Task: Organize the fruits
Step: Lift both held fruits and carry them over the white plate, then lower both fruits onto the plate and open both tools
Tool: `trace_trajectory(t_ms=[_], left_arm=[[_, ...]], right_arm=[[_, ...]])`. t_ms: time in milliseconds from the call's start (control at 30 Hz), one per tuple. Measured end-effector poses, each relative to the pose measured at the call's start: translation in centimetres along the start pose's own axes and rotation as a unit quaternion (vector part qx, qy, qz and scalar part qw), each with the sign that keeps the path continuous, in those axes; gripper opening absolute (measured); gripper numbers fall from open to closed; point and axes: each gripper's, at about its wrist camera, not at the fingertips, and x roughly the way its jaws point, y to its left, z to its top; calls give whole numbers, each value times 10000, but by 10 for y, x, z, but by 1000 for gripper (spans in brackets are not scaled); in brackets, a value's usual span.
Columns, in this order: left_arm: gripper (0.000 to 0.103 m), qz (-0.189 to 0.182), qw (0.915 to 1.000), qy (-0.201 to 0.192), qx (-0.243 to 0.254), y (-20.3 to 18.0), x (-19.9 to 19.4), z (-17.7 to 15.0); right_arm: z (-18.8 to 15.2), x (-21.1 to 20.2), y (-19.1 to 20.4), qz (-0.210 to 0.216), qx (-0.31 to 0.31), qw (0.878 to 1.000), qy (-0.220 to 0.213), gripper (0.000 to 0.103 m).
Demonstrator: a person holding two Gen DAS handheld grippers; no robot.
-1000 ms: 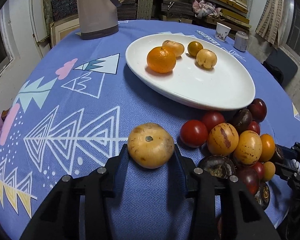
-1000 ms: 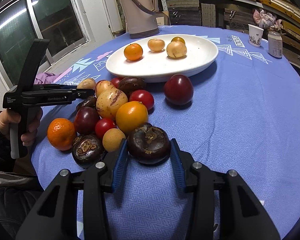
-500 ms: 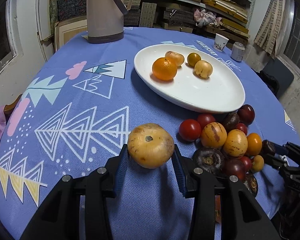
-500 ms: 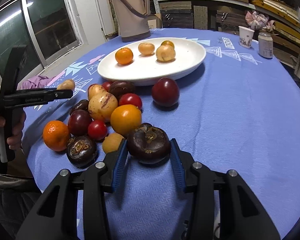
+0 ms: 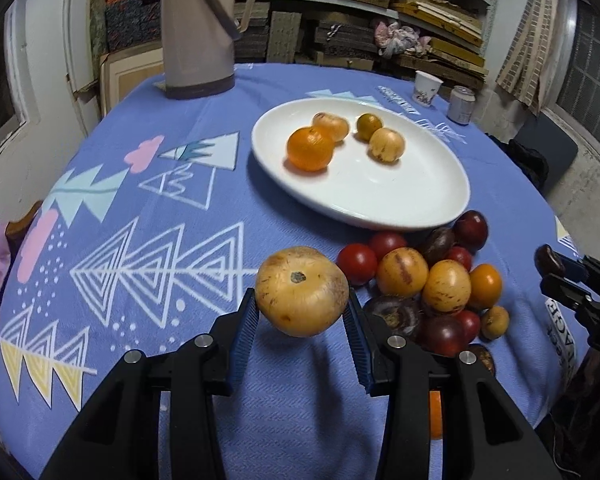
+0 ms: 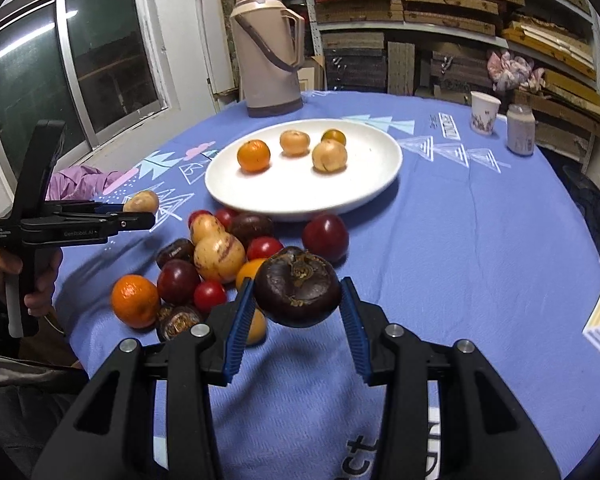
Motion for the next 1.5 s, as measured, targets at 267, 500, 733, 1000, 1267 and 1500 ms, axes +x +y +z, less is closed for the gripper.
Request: trace_trajectory(t_ms=[267,500,733,1000,1267,1500], left_arm=[[43,-182,9991,-229,302,-16,2,44],[43,-300,9977,-179,588,-34,37,83],[43,-460,9968,250,602,-40,84,97],[43,-525,9954,535,602,-47,122,110],[44,-625,9949,639,466,-46,140,119],[50,-468,9961,571,486,-52,144,131]], right_arm=[[50,8,-1,-169,-290,9993,-170,42],[95,49,-13,-313,-312,9990,60,42],[103,105,-27,-337,-148,9979,542,42],[107,140,-43,-356,58,9965,755,42],[113,162,-53,-479,194,9953,825,42],[118,170,-61,-554,394,9947,771,45]])
